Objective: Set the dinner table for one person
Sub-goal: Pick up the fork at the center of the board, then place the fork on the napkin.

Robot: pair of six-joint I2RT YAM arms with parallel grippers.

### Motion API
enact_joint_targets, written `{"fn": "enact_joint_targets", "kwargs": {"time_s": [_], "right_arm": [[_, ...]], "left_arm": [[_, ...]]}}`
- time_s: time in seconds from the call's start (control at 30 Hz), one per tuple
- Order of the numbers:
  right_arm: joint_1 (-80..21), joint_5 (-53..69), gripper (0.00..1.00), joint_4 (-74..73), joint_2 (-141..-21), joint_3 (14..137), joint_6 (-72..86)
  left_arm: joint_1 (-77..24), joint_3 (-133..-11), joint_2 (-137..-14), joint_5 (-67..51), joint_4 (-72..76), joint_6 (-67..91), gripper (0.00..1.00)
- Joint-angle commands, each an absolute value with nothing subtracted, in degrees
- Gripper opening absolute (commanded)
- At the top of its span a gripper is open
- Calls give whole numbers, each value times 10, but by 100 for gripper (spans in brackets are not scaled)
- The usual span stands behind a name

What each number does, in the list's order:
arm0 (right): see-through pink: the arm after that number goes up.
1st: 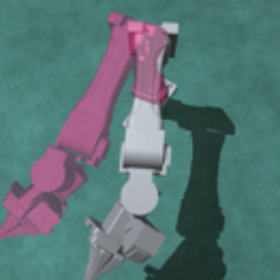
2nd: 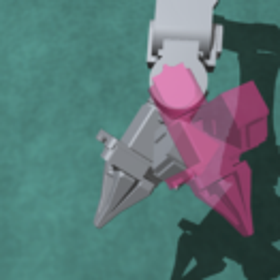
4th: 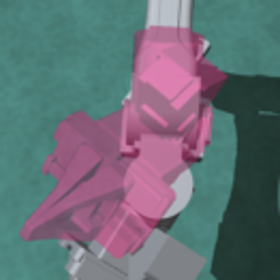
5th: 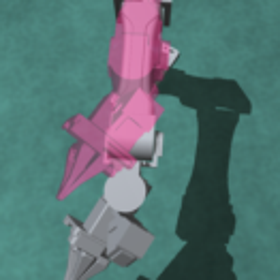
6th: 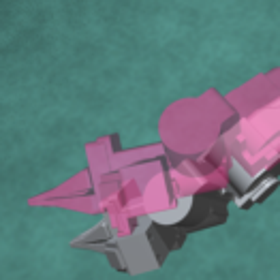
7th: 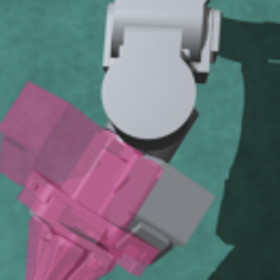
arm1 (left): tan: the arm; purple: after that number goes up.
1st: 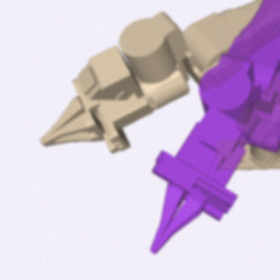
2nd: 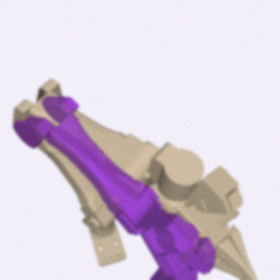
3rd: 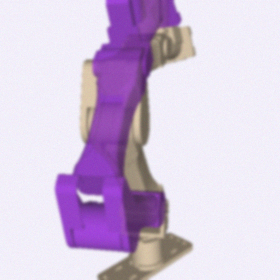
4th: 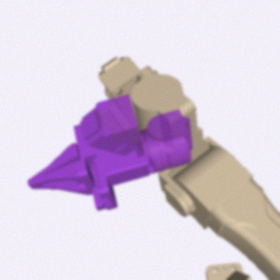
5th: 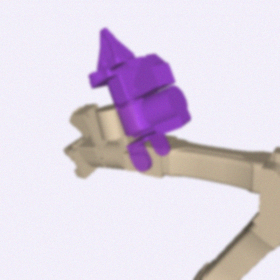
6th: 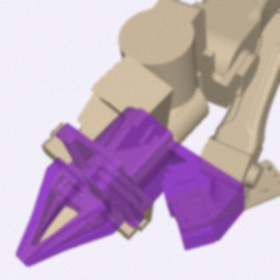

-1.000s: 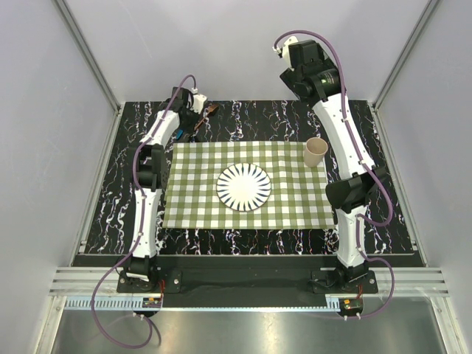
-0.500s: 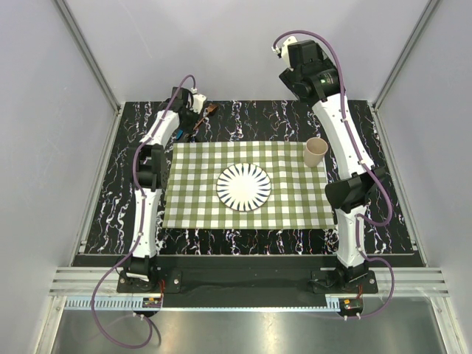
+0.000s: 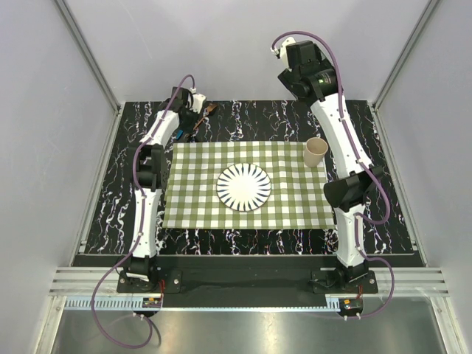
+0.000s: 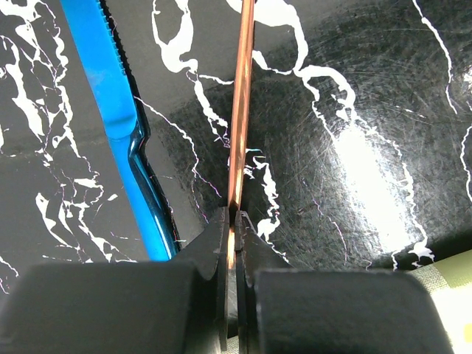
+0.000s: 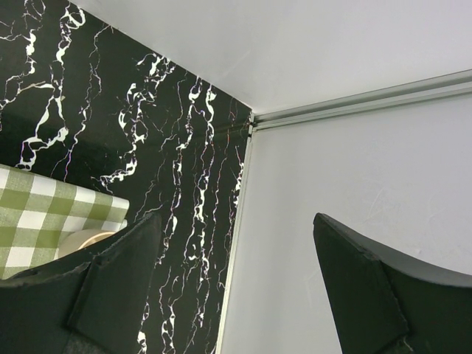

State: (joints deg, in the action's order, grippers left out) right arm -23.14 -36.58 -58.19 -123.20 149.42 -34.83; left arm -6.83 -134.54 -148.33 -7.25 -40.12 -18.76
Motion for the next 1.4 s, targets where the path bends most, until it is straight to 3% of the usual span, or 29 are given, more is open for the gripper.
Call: {"fn": "enact_joint_targets", "kwargs": {"time_s": [0.0,0.67,1.37], "right_arm": [[-240,-374,91,-567,-1233,1521,-352],[-239,-360,91,-574,-1247,1540,-344],[-239,-348,91,-577,-1246,1549,-348]], "left_arm": [[-69,-1343,-1436,-59,-403,-179,0],[-86,-1332,-1388,-23,-415,-154,0],[-105,-1211,-1288,64,-475,-112,0]]}}
